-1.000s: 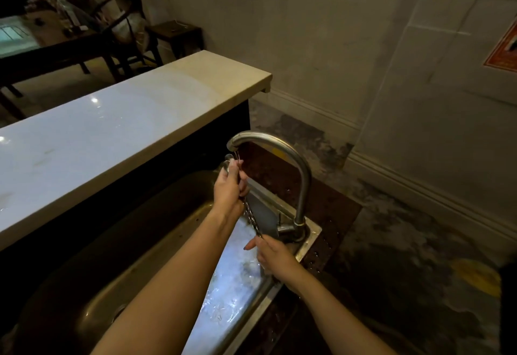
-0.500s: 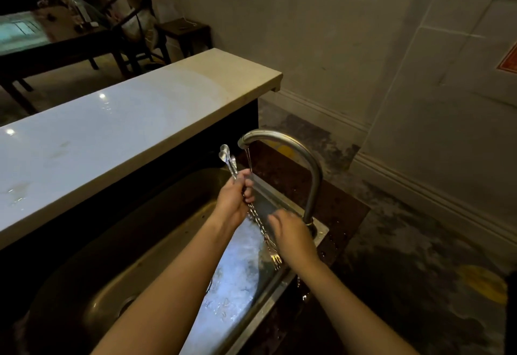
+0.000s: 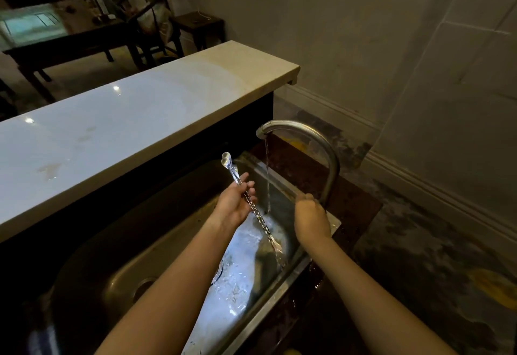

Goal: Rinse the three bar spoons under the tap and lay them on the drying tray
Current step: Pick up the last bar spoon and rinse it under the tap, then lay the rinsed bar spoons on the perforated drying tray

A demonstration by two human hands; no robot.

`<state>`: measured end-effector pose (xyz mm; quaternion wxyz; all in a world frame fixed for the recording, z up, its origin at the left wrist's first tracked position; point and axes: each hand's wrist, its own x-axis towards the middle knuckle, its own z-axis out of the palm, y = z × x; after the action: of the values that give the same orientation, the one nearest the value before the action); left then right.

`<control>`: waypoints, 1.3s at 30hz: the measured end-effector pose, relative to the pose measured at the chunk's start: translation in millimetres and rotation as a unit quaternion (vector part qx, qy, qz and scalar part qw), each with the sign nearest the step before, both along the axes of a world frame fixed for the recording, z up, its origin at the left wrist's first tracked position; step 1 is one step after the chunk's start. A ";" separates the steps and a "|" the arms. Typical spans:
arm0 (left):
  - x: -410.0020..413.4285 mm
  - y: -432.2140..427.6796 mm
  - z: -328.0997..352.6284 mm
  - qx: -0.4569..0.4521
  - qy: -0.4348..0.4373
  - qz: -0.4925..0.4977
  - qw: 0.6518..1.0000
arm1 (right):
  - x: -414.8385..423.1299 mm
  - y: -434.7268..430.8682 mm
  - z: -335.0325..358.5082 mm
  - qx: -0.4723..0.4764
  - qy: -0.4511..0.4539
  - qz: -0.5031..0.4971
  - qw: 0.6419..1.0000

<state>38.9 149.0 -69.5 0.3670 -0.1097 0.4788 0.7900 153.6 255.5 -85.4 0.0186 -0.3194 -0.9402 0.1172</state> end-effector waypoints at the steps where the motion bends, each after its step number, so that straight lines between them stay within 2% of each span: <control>1: 1.5 -2.9 -1.1 0.000 0.002 -0.002 1.000 | 1.3 -0.7 0.5 -0.001 0.004 0.003 1.000; 5: 9.7 -15.0 -2.5 0.015 -0.008 0.006 1.000 | 5.7 -4.1 4.6 0.002 0.010 0.013 1.000; 12: 24.2 -37.8 1.1 0.041 -0.007 0.026 0.999 | 7.4 -7.2 18.5 -0.003 -0.038 0.022 0.999; 16: 30.3 -55.1 9.3 0.026 0.015 0.033 0.999 | 4.9 -23.0 30.7 0.011 -0.075 0.025 0.997; 19: 34.6 -70.7 18.7 0.031 0.030 0.042 0.998 | -4.2 -54.4 41.6 0.023 -0.019 0.066 0.997; 21: 36.2 -81.2 26.0 0.047 0.035 0.045 0.997 | -11.2 -78.0 50.5 -0.053 0.024 0.125 0.990; 23: 37.2 -94.3 34.0 0.063 0.038 0.063 0.995 | -14.4 -104.0 59.0 -0.245 0.043 0.145 0.958; 25: 37.8 -109.6 42.3 0.068 0.043 0.092 0.993 | -13.6 -126.6 64.5 -0.474 0.047 0.104 0.873; 26: 38.0 -118.1 46.1 0.072 0.047 0.105 0.991 | -11.9 -136.3 65.0 -0.546 0.046 0.095 0.831; 28: 39.1 -136.5 53.4 0.080 0.059 0.124 0.987 | -9.2 -153.1 64.0 -0.598 0.048 0.122 0.791; 31: 43.7 -164.1 64.2 0.057 0.099 0.136 0.984 | -7.4 -181.5 63.6 -0.613 0.088 0.151 0.770; 33: 49.3 -183.0 70.2 0.018 0.135 0.139 0.981 | -6.3 -203.7 64.7 -0.651 0.111 0.139 0.738; 35: 58.8 -203.2 74.9 -0.065 0.176 0.139 0.972 | -3.1 -224.5 65.7 -0.678 0.117 0.129 0.714; 37: 74.0 -225.1 76.1 -0.189 0.229 0.127 0.946 | 3.5 -242.2 67.3 -0.691 0.115 0.129 0.702; 39: 90.9 -244.6 73.5 -0.250 0.245 0.132 0.928 | 12.7 -258.2 68.4 -0.700 0.104 0.138 0.693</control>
<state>129.7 -95.6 4.0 0.0915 -0.0634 0.7167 0.6884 166.3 -2.6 -17.0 -0.1288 -0.0920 -0.6118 0.7750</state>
